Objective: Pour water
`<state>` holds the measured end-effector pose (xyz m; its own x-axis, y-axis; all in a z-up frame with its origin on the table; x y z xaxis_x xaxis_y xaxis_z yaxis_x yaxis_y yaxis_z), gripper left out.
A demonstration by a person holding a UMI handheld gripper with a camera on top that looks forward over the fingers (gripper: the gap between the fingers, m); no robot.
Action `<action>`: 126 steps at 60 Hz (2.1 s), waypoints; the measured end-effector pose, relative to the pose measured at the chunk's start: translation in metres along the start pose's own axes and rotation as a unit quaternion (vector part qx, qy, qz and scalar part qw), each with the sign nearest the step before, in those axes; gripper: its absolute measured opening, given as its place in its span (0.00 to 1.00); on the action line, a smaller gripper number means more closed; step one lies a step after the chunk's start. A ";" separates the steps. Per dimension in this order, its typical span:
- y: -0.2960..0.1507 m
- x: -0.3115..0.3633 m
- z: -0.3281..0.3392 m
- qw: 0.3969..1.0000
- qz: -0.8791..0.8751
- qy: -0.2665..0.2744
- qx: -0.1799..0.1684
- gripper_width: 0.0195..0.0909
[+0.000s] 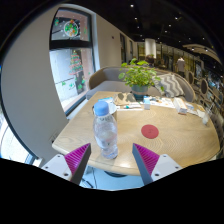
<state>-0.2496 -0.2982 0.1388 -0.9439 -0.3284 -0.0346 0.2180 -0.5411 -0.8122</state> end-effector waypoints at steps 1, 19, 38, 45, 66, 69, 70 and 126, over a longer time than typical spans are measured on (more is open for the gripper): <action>0.000 0.003 -0.006 1.000 -0.001 0.002 0.000 0.93; -0.017 0.022 -0.084 0.998 -0.042 0.034 -0.045 0.71; -0.023 0.014 -0.091 0.993 -0.031 0.086 -0.078 0.25; -0.024 0.019 -0.086 0.993 -0.024 0.086 -0.072 0.25; -0.138 0.092 -0.040 0.972 -0.173 -0.048 -0.153 0.24; -0.161 0.099 -0.038 0.955 -0.229 -0.082 -0.169 0.24; -0.169 0.101 -0.038 0.948 -0.250 -0.093 -0.173 0.24; -0.185 0.110 -0.140 0.602 -0.735 -0.296 -0.104 0.23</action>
<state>-0.4284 -0.1258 0.2038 0.1875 0.1345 0.9730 -0.8369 -0.4967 0.2299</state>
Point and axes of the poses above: the point between the fingertips, and its own axes, seen from behind it with the camera up: x to the left, y down, z backward, against the way the camera looks, the point moved 4 cm from there along z, backward, against the way the camera looks, and after that the axes turned 7 degrees about z, right-handed, at the moved point
